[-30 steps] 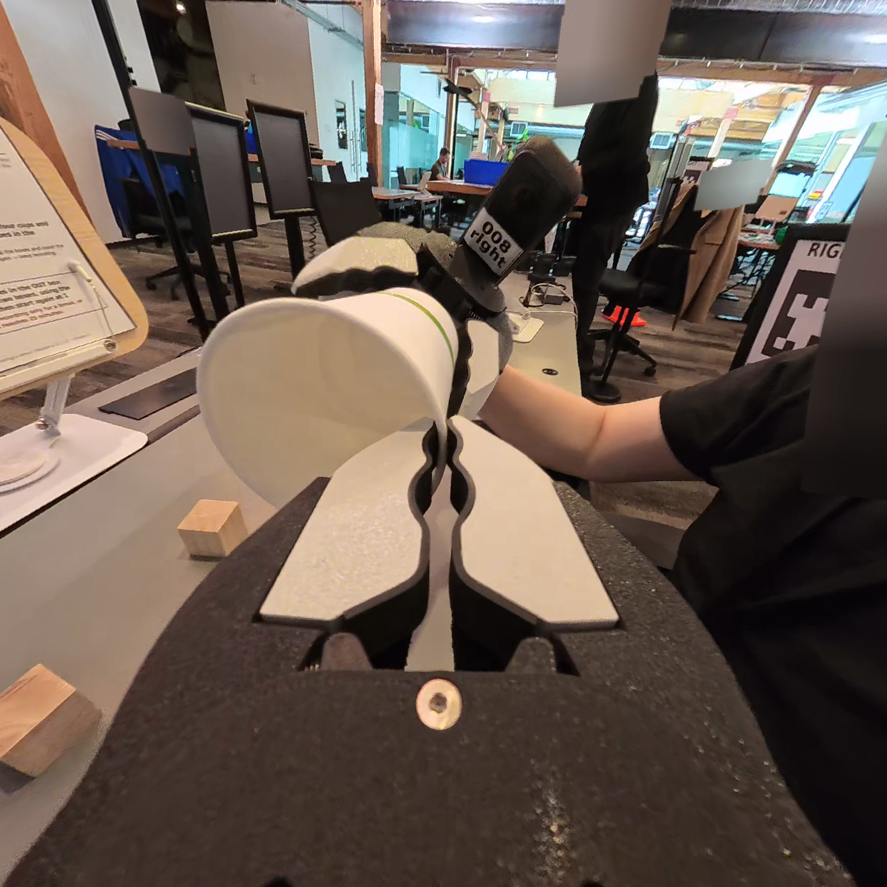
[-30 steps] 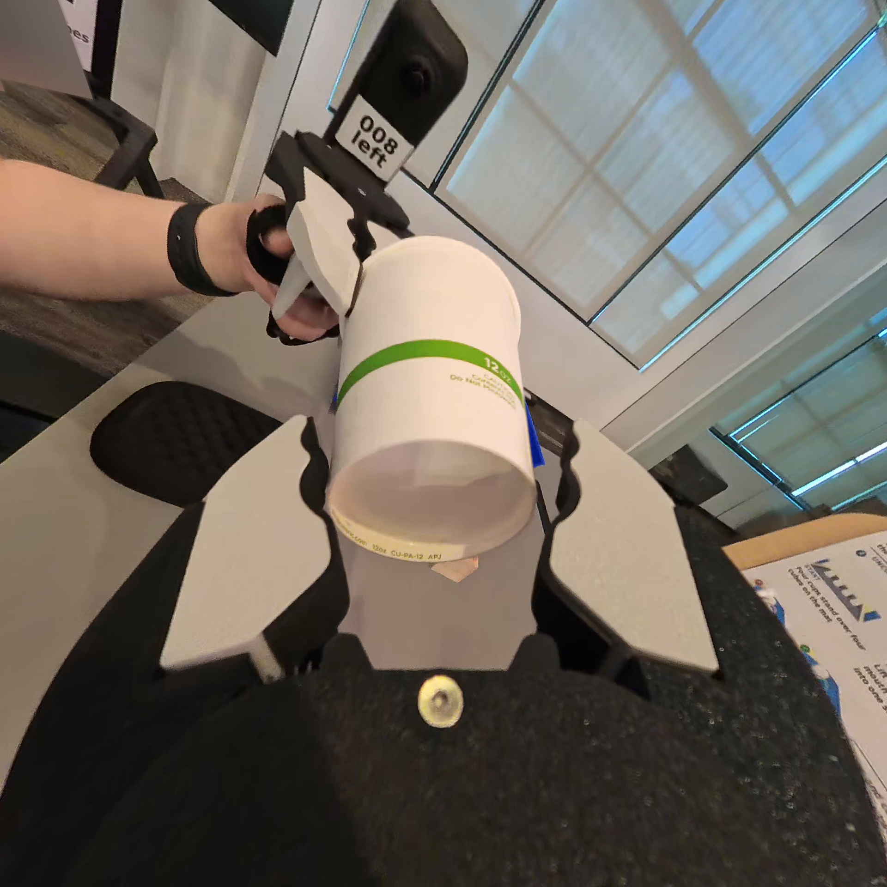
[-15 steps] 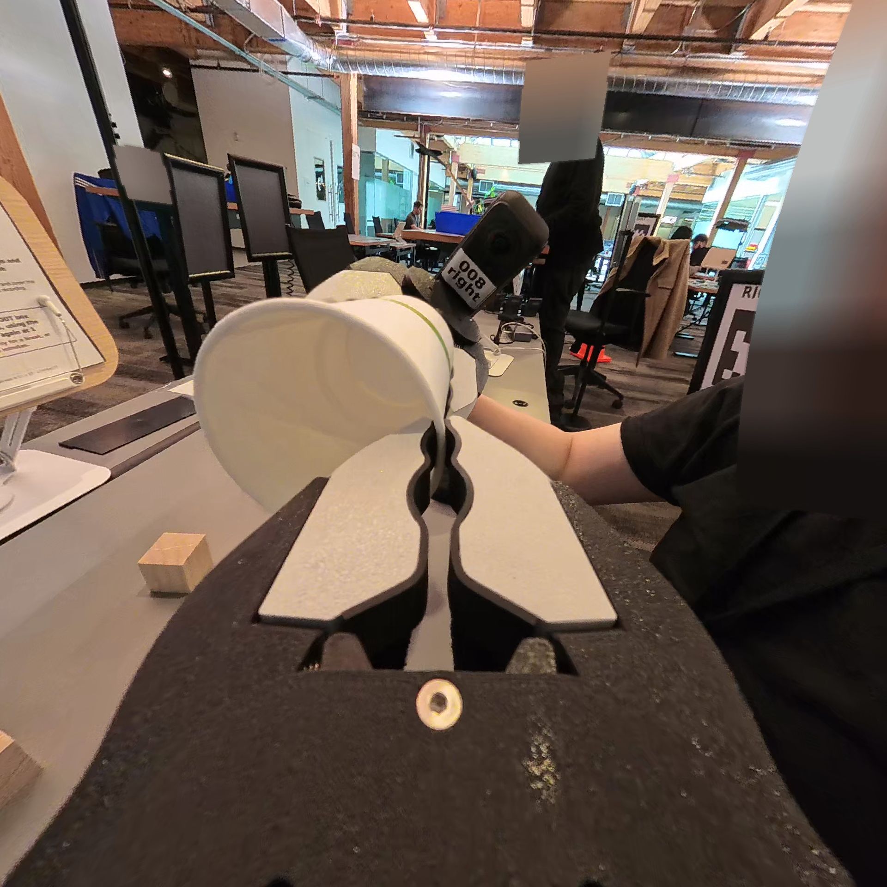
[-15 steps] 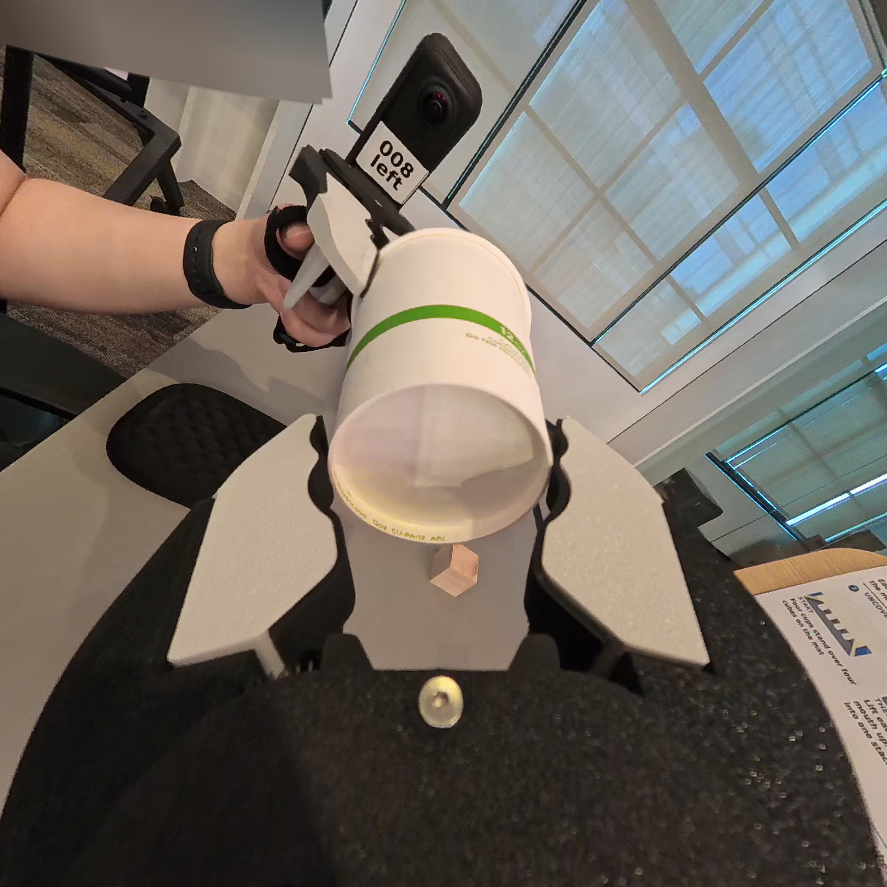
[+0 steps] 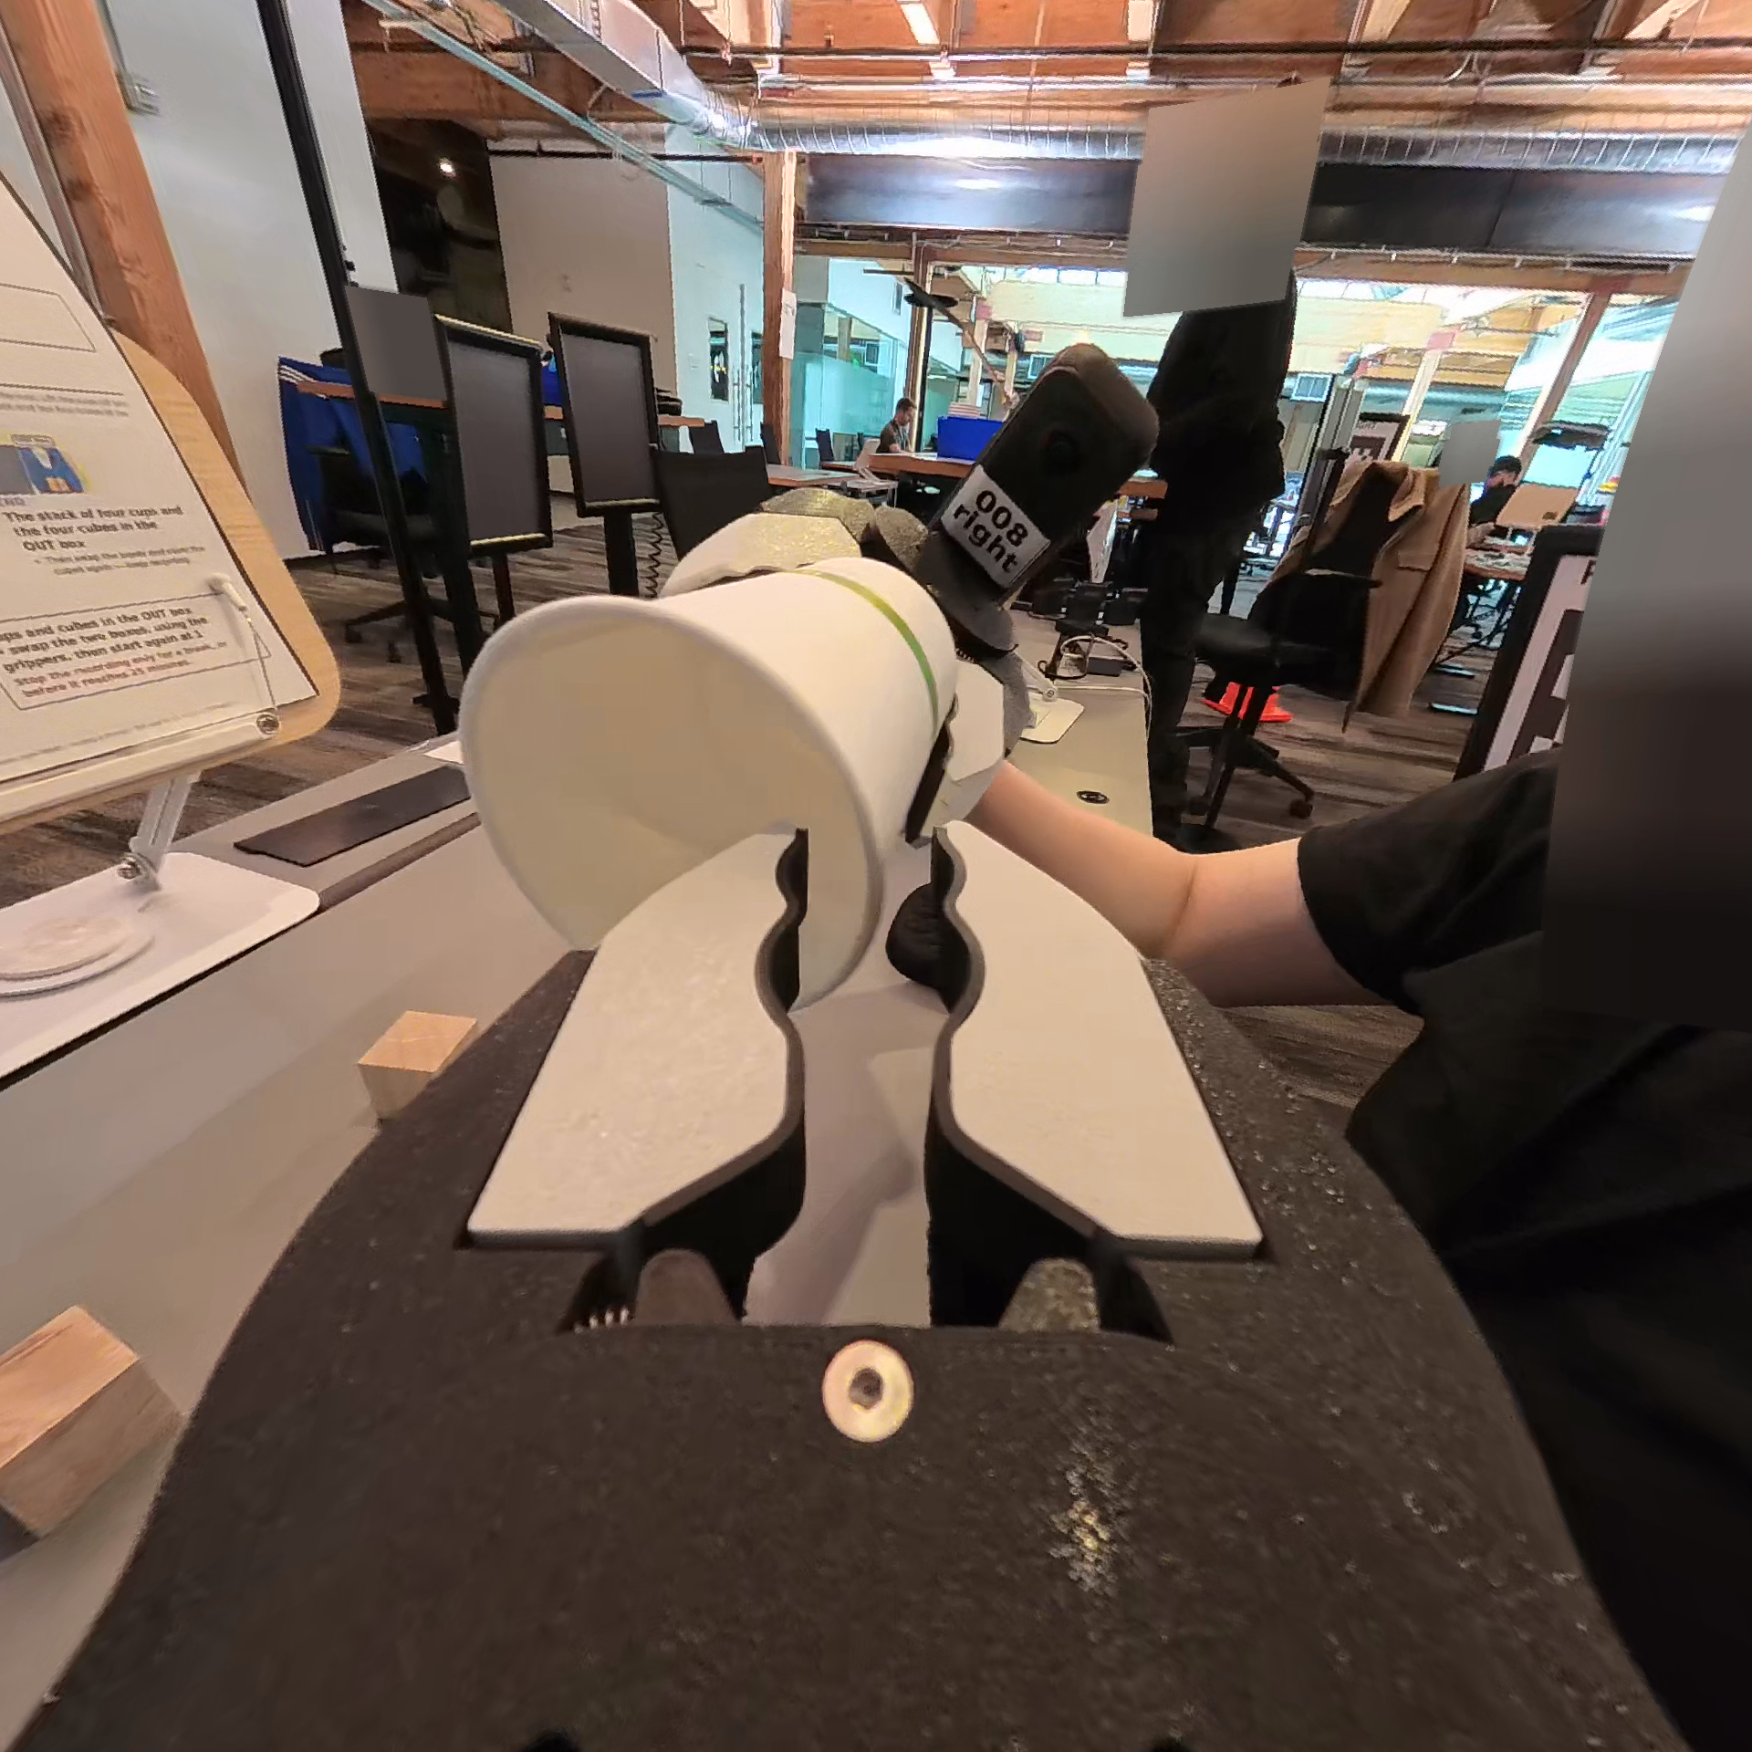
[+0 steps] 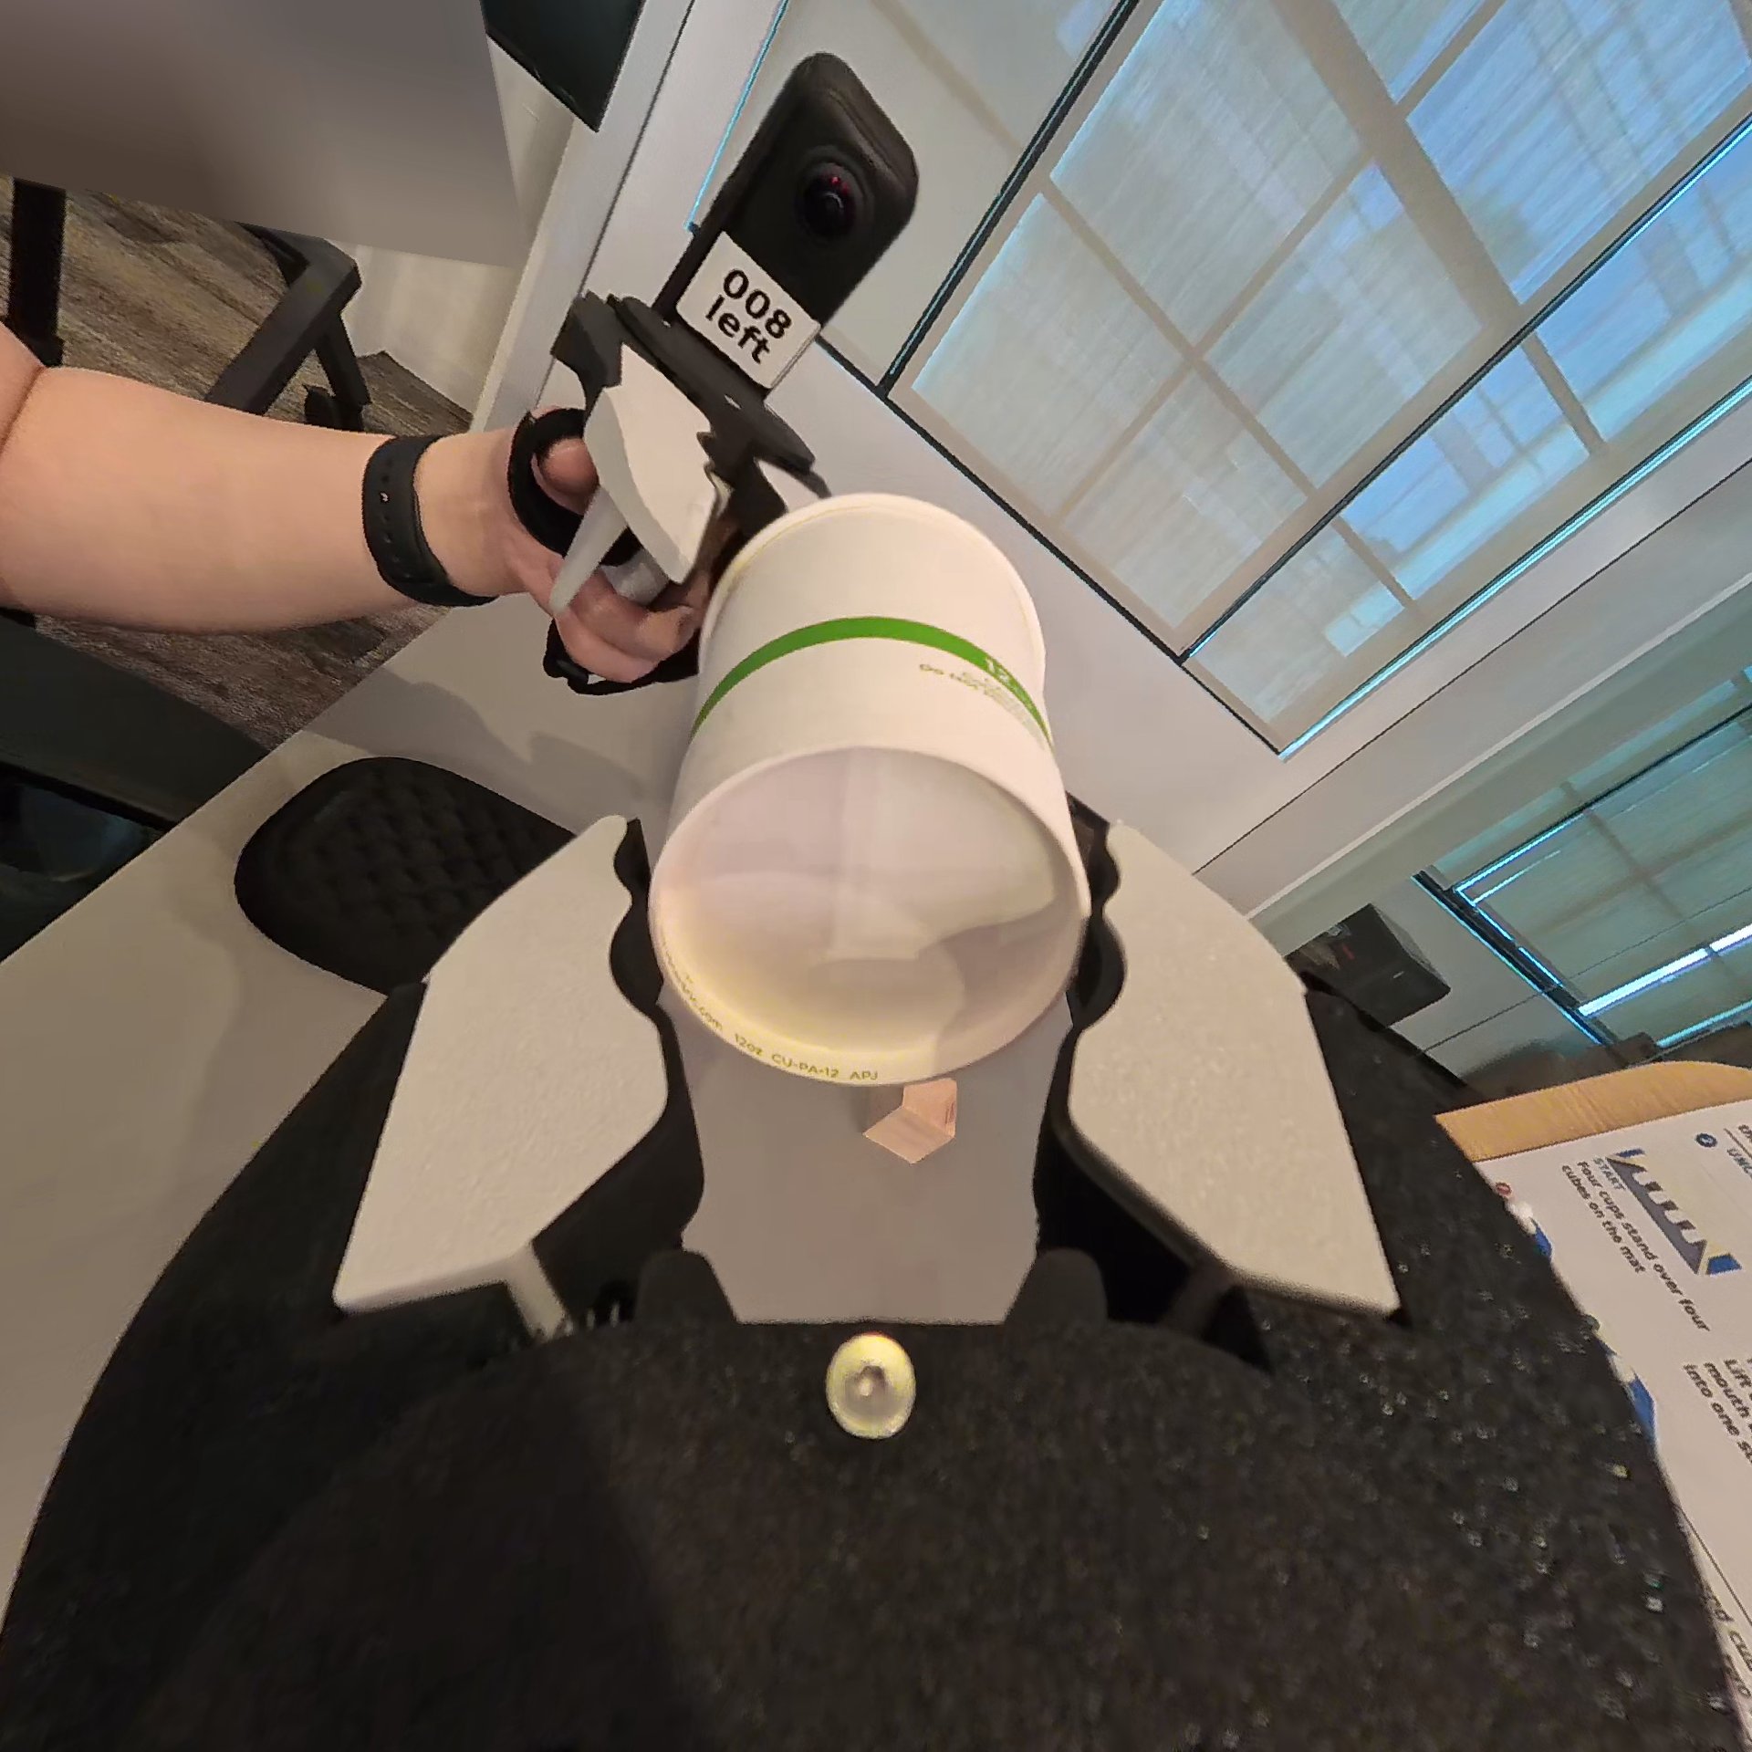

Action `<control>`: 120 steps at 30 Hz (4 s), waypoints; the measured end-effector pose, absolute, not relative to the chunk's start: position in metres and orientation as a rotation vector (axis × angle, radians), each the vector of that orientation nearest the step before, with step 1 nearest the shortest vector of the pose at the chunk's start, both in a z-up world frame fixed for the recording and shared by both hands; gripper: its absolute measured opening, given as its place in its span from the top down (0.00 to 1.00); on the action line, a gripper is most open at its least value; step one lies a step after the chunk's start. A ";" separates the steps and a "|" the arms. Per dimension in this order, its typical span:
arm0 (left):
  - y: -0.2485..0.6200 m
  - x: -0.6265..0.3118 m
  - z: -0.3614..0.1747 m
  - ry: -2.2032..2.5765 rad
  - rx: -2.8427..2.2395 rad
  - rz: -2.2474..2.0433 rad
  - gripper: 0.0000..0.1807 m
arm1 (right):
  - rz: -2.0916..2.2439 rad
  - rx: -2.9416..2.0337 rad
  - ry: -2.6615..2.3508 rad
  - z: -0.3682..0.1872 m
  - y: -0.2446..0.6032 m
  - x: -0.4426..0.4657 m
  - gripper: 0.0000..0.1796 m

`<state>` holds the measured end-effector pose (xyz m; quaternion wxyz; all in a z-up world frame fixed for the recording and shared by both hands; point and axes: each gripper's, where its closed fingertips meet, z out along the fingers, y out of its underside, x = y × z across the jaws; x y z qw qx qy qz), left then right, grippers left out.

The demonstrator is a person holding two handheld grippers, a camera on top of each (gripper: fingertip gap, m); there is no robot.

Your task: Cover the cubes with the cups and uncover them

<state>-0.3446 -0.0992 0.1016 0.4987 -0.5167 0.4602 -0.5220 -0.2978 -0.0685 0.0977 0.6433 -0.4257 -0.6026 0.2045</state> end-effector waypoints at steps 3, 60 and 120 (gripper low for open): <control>-0.098 -0.344 0.100 1.106 -1.255 -1.258 0.90 | 0.473 -0.984 -1.388 0.095 -0.068 -0.298 0.52; -0.090 -0.384 0.036 0.963 -1.378 -1.108 0.91 | -0.059 -2.379 -1.588 0.049 0.023 -0.075 0.58; 0.162 -0.537 -0.037 1.315 -2.061 0.121 0.92 | 0.550 -1.781 -1.072 0.071 -0.018 -0.129 0.64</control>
